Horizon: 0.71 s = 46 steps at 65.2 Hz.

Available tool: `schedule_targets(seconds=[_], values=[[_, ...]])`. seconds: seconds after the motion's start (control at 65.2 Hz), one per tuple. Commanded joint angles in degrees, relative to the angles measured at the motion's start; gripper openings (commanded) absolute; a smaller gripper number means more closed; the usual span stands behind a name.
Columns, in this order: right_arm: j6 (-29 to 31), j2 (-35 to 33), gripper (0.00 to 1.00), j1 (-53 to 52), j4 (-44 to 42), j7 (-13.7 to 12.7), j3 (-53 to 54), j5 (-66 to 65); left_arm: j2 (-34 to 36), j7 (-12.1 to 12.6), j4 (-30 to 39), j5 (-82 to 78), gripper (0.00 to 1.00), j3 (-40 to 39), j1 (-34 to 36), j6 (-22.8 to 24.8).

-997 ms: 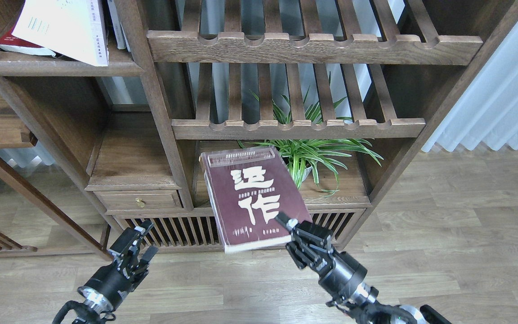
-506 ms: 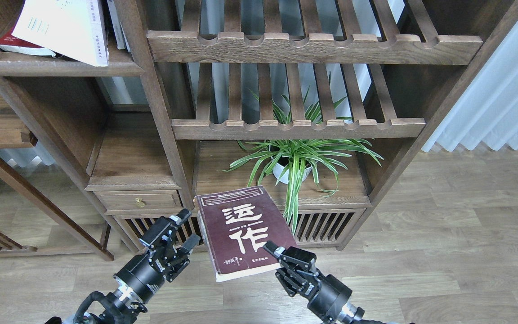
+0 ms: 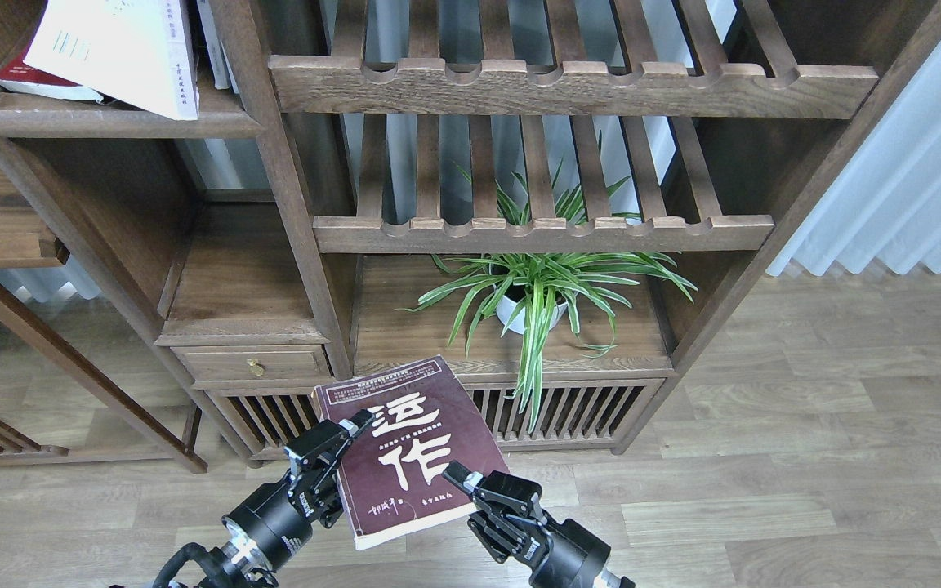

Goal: Organize books on shelf
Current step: 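Pull the maroon book down and grasp it with both grippers, then lift the maroon book with the left gripper onto the upper corner shelf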

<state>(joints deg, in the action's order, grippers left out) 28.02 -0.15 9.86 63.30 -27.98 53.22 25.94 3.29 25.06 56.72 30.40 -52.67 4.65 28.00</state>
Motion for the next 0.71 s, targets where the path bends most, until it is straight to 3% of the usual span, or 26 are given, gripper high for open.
schedule_targets(seconds=[0.0, 0.015, 0.061, 0.077, 0.107, 0.383, 0.506, 0.69], values=[[0.0, 0.1, 0.26, 0.3, 0.0, 0.0, -0.2, -0.5, 0.2, 0.4, 0.5, -0.3, 0.00, -0.4, 0.3, 0.0], [0.0, 0.1, 0.46, 0.2, 0.0, 0.0, -0.4, -1.0, 0.4, 0.5, 0.6, -0.3, 0.00, -0.7, 0.3, 0.0], [0.0, 0.1, 0.76, -0.1, 0.0, 0.0, -1.8, -3.3, 0.9, 0.9, 1.1, -0.4, 0.00, -1.2, 0.3, 0.0], [0.0, 0.1, 0.93, -0.3, 0.0, 0.0, -2.4, -5.1, 1.5, 0.9, 1.7, -0.5, 0.00, -1.5, 0.3, 0.0], [0.0, 0.0, 1.00, -0.2, 0.0, 0.0, -2.4, -6.6, 2.1, 0.9, 2.3, -0.6, 0.00, -1.7, 0.3, 0.0], [0.0, -0.8, 1.00, 0.9, -1.3, 0.0, -1.5, -8.9, 14.4, 1.2, 17.2, -4.7, 0.00, -11.1, 1.4, 0.0], [0.0, -0.8, 1.00, 0.5, -2.0, 0.0, -1.5, -9.0, 21.7, 1.2, 22.1, -5.0, 0.00, -14.8, 7.9, 0.0], [0.0, -0.8, 1.00, 0.9, -2.2, 0.0, -1.5, -9.1, 30.4, 1.5, 21.5, -12.0, 0.00, -21.6, 19.2, 0.0]])
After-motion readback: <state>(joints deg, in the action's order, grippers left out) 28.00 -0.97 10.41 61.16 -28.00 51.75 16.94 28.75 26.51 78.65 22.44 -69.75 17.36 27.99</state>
